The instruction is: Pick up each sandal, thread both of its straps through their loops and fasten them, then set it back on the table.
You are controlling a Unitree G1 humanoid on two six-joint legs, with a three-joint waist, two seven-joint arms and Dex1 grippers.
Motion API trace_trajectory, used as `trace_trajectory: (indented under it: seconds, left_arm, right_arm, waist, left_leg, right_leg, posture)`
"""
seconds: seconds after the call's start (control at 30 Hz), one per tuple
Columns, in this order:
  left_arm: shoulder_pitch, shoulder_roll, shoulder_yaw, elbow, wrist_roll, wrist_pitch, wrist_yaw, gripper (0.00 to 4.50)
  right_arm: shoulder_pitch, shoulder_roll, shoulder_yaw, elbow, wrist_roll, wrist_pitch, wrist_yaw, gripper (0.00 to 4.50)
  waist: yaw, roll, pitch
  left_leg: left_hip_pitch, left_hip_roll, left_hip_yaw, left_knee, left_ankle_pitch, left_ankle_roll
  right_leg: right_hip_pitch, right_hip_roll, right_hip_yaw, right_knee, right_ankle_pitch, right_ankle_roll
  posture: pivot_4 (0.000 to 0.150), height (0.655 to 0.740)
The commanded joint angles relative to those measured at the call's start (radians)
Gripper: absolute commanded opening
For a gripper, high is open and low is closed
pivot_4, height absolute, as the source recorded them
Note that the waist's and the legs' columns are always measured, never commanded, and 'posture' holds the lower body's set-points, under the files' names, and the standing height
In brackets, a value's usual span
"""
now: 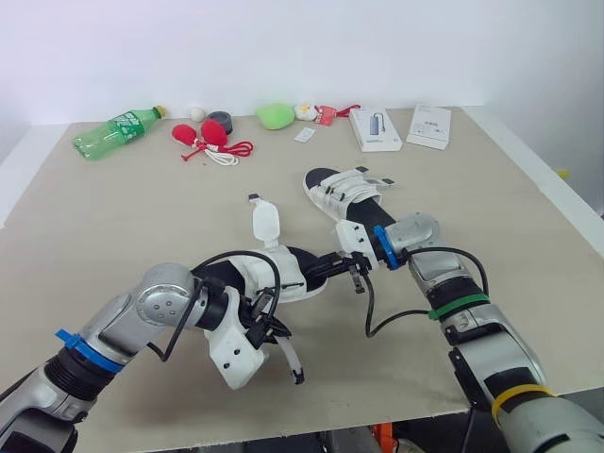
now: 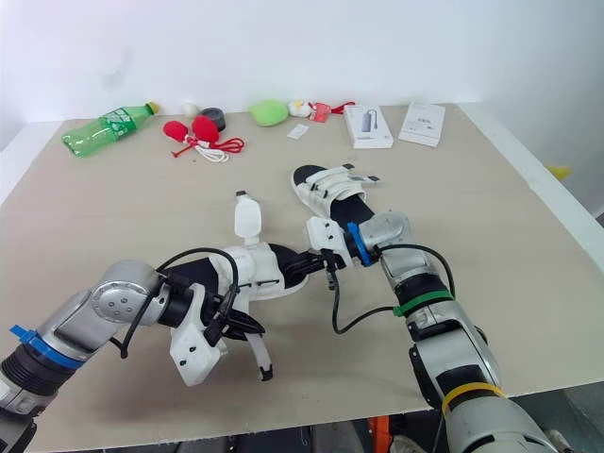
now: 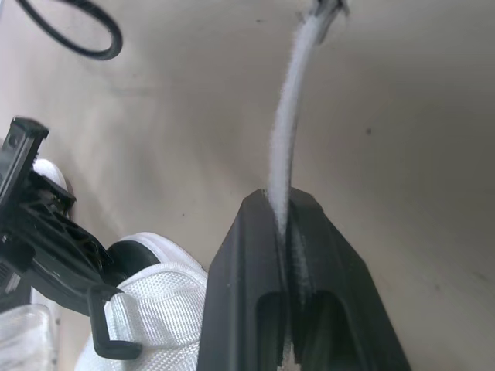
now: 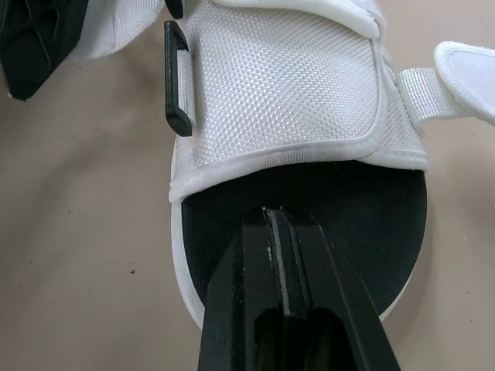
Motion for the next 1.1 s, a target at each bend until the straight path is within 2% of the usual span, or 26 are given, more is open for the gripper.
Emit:
trace_trajectory:
  seconds: [0.03,0.2,0.33,0.47,0.63,0.77,1.1]
  left_arm:
    - [0.015,-0.004,0.029,-0.028,-0.081,0.093,-0.001,0.08]
    - [0.044,0.006,0.118,-0.096,-0.300,0.359,0.002,0.08]
    - [0.032,-0.005,0.236,-0.138,-0.524,0.666,0.064,0.08]
    - [0.026,-0.055,0.356,-0.144,-0.774,0.967,0.194,0.08]
    - [0.046,-0.140,0.509,-0.098,-0.981,1.193,0.393,0.08]
    - [0.090,-0.182,0.575,-0.092,-1.051,1.273,0.483,0.08]
    - [0.146,-0.220,0.589,-0.011,-1.010,1.254,0.520,0.08]
  right_arm:
    - [0.006,-0.013,0.000,-0.019,-0.002,-0.002,0.000,0.00]
    - [0.008,-0.014,0.000,-0.022,-0.002,-0.002,0.000,0.00]
    - [0.009,-0.016,0.000,-0.022,-0.002,-0.004,-0.001,0.00]
    - [0.010,-0.013,0.001,-0.022,-0.002,-0.006,-0.001,0.00]
    - [-0.003,-0.012,-0.001,-0.009,-0.004,-0.012,-0.004,0.00]
    - [0.000,-0.015,-0.002,-0.014,-0.003,-0.012,-0.003,0.00]
    - [-0.013,-0.008,0.000,-0.005,-0.002,-0.015,-0.003,0.00]
  waist:
    - [0.000,0.000,0.000]
    - [0.000,0.000,0.000]
    - [-0.001,0.000,0.000]
    - [-0.001,0.000,0.000]
    - [-0.001,0.000,0.000]
    - [-0.001,0.000,0.000]
    - [-0.001,0.000,0.000]
  left_leg:
    - [0.000,0.000,0.000,0.000,0.000,0.000]
    - [0.000,0.000,0.000,0.000,0.000,0.000]
    - [0.000,0.000,0.000,0.000,0.000,0.000]
    - [0.000,0.000,0.000,0.001,0.000,0.000]
    - [0.001,0.000,-0.001,0.001,0.000,0.000]
    - [0.001,0.000,-0.001,0.001,0.000,0.000]
    - [0.001,0.000,-0.001,0.002,0.000,0.000]
  right_leg:
    - [0.000,0.000,0.000,0.000,0.000,0.000]
    - [0.000,0.000,0.000,0.001,0.000,0.000]
    - [0.000,0.000,0.000,0.001,0.000,0.000]
    - [0.000,0.000,0.000,0.001,0.000,0.000]
    - [0.000,0.000,0.000,0.002,0.002,0.004]
    - [0.001,0.000,0.000,0.002,0.002,0.004]
    - [0.001,0.000,0.000,0.001,0.003,0.003]
  posture:
    - [0.150,0.7400]
    - [0.150,0.7400]
    - [0.150,0.7400]
    - [0.150,0.7400]
    - [0.150,0.7400]
    - [0.150,0.7400]
    - [0.150,0.7400]
